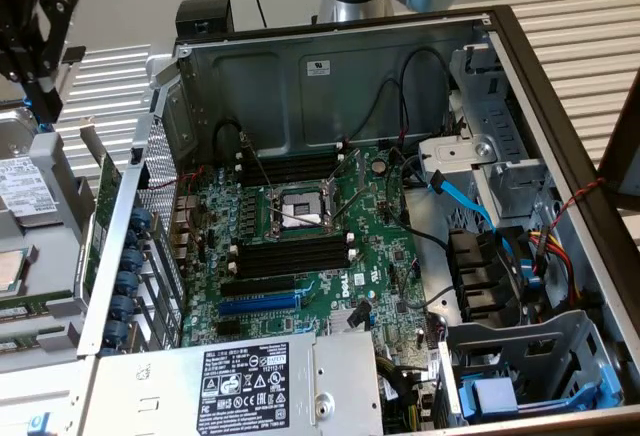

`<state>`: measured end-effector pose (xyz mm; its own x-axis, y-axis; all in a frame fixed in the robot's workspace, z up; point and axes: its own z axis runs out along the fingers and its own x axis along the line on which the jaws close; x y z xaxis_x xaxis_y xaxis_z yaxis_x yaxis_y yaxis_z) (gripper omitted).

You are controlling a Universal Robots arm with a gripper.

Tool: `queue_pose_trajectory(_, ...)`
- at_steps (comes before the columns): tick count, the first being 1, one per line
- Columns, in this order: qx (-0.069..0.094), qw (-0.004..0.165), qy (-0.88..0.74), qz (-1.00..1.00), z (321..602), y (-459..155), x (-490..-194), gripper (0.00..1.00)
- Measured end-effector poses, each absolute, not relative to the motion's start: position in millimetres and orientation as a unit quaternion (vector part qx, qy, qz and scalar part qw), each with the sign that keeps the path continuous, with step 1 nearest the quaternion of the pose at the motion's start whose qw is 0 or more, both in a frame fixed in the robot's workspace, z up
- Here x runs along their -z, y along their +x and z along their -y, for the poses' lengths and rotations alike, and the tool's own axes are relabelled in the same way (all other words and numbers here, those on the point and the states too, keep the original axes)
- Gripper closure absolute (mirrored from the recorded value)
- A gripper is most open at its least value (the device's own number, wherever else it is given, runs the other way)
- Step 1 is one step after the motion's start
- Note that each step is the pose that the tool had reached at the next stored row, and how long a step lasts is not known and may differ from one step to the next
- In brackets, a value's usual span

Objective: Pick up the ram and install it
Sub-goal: 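Reach for the ram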

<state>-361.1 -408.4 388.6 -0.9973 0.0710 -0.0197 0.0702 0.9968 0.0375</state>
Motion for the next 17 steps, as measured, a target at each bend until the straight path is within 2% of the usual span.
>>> queue_pose_trajectory(17,-0.018,0.011,0.035,-0.999,421.6,-438.4,-386.6,0.89)
